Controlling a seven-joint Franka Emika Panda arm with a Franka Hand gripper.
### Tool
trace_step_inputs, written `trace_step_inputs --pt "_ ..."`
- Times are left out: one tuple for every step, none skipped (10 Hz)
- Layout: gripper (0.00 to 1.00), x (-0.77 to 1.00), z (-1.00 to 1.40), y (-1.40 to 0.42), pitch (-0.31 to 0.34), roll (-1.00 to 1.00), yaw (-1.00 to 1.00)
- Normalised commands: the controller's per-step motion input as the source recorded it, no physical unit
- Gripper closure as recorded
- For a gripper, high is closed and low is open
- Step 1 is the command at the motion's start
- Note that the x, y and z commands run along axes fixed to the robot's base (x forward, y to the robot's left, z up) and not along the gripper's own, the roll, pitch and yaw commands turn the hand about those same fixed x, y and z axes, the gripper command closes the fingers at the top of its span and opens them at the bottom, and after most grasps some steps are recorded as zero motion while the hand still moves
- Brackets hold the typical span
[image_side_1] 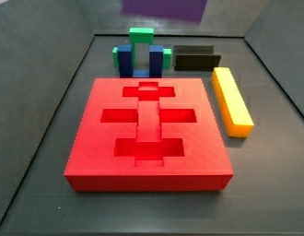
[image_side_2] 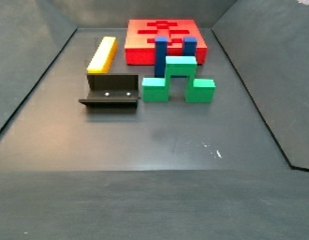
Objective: Pick up the purple object. Move up. Place the purple object on the fixture. Regrasp the purple object. Move to above the board. Insert the purple object.
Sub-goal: Insert the purple object.
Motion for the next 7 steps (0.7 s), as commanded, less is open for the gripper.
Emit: trace_step_inputs --pt "1.0 0.0 -0.35 -0.87 0.144 -0.25 0.0" --pt "1.0 0.0 -0.35 -0.87 0.143 -0.25 0.0" --pt "1.0 -0.05 -0.55 -0.79 0.053 -0.2 0.0" --pt "1.0 0.0 0.0 0.0 0.0 -0.03 0.0" --pt "1.0 0.0 -0.03 0.03 0.0 0.0 0.0" --pt "1.0 -0.01 -0.67 -0.12 -0.106 0.0 0.02" --pt "1.0 -0.04 -1.0 -0.35 -0.027 0.05 0.0"
